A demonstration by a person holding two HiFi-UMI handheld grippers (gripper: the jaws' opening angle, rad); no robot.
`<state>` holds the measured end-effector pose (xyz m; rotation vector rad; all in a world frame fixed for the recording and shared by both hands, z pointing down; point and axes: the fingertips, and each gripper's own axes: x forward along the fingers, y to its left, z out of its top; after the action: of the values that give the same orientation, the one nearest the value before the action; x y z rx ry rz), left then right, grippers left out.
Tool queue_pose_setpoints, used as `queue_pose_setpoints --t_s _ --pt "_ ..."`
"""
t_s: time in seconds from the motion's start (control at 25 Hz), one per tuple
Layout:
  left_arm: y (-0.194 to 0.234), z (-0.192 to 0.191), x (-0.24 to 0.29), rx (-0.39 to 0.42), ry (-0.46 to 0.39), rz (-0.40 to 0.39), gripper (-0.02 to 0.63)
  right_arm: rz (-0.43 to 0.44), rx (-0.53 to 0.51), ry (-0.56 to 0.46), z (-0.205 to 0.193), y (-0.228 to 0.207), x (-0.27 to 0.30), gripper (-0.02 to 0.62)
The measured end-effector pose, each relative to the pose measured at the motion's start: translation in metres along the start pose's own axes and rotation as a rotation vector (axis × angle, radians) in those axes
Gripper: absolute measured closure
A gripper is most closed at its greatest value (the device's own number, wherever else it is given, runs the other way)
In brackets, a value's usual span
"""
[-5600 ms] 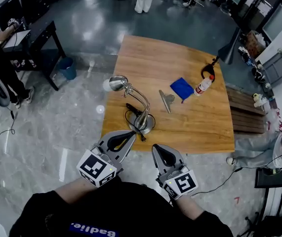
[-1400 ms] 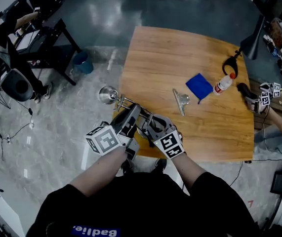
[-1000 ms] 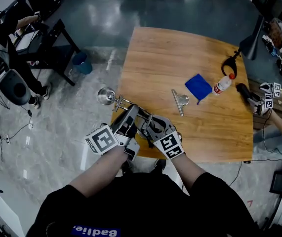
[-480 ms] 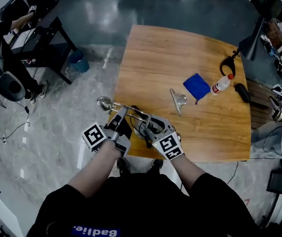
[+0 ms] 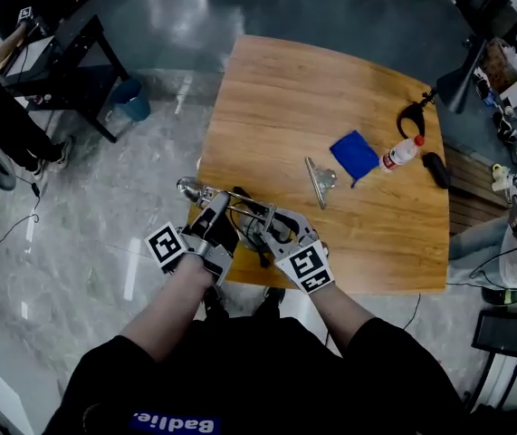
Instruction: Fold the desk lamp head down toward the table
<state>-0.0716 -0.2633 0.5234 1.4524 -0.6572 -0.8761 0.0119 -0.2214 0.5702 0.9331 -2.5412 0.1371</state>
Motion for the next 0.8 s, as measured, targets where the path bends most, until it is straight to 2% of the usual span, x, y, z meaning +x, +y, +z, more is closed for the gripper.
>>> queue_pose_setpoints --t_s 0.16,0.8 --pt "0.004 0.001 -0.001 -0.059 -0.003 -0.028 0.551 -0.005 0.002 0.011 0.001 0.001 0.001 0.48" --pt "0.031 -0.001 0.0 -0.176 0.02 -0.113 0.534 -0.014 -0.014 0.035 0.001 0.0 0.001 0.48"
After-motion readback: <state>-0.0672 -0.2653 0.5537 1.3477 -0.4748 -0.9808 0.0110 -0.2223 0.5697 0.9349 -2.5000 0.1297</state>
